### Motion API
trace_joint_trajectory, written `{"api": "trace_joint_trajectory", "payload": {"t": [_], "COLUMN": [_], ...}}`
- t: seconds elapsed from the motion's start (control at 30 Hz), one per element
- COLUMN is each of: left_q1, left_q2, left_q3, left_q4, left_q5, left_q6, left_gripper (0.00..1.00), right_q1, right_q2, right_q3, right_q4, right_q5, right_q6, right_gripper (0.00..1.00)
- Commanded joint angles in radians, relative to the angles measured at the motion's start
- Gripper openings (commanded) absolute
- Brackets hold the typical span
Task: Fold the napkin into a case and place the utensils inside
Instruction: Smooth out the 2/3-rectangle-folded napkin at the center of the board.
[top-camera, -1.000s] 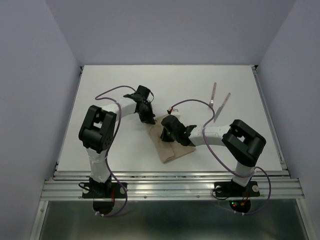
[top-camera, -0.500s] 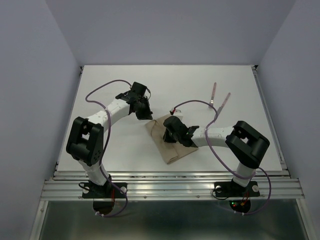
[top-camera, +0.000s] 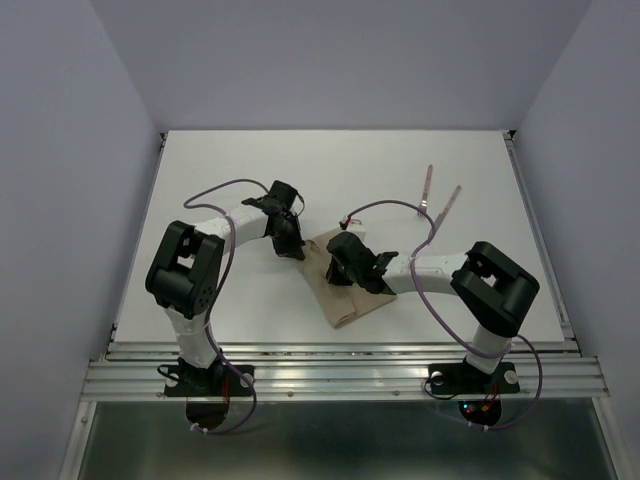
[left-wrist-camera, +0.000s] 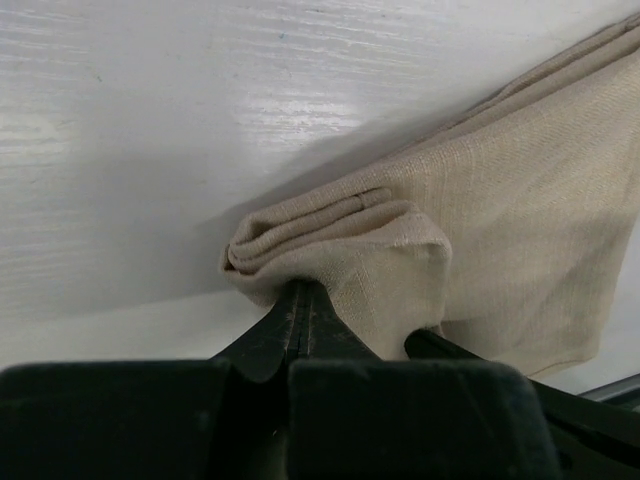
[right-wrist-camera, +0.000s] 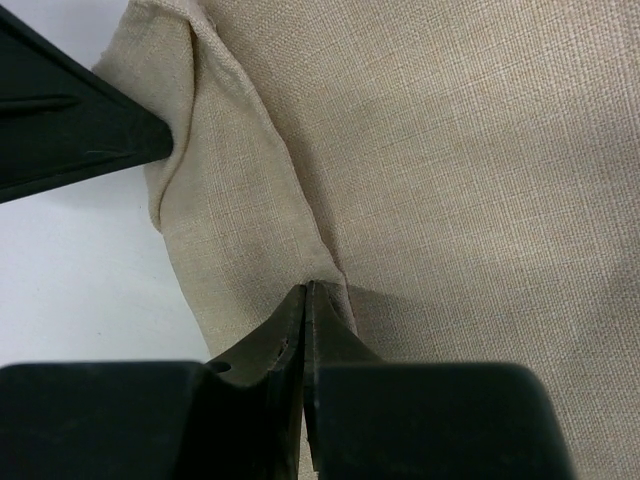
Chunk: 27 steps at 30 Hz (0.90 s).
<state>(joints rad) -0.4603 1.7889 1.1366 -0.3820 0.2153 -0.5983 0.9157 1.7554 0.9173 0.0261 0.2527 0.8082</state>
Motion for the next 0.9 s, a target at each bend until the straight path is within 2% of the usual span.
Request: {"api": "trace_joint_trajectory", "payload": {"t": [0.0, 0.1, 0.27, 0.33, 0.57, 0.87], "left_q1": [-0.012, -0.012, -0.012, -0.012, -0.012, -0.012], "left_q2": [0.043, 0.049, 0.044, 0.038, 0.03, 0.044], "left_q3": [-0.037, -0.07, -0.09, -0.086, -0.046, -0.011], "left_q4": [0.032, 0.04, 0.034, 0.028, -0.009, -0.04], "left_q5": [0.013, -0.002, -0.028, -0.034, -0.063, -0.091], "left_q6": [0.017, 0.014, 0.009, 0.008, 0.014, 0.02], "left_gripper": [0.0, 0.0, 0.0, 0.0, 0.0, 0.0], "right_q1": [-0.006, -0.006, -0.006, -0.006, 0.008, 0.06], "right_q2": [-0.011, -0.034, -0.137, -0.201, -0.295, -0.217], "right_q3": [0.02, 0.018, -0.009, -0.035, -0.126, -0.238], "right_q4": [0.001, 0.001, -0.008, -0.023, -0.095, -0.069], "right_q5": [-0.001, -0.023, -0.049, -0.052, -0.16, -0.198], "right_q6": [-0.014, -0.029, -0.041, -0.059, -0.064, -0.029], "right_gripper": [0.04, 0.06, 0.18, 0.2, 0.18, 0.16]}}
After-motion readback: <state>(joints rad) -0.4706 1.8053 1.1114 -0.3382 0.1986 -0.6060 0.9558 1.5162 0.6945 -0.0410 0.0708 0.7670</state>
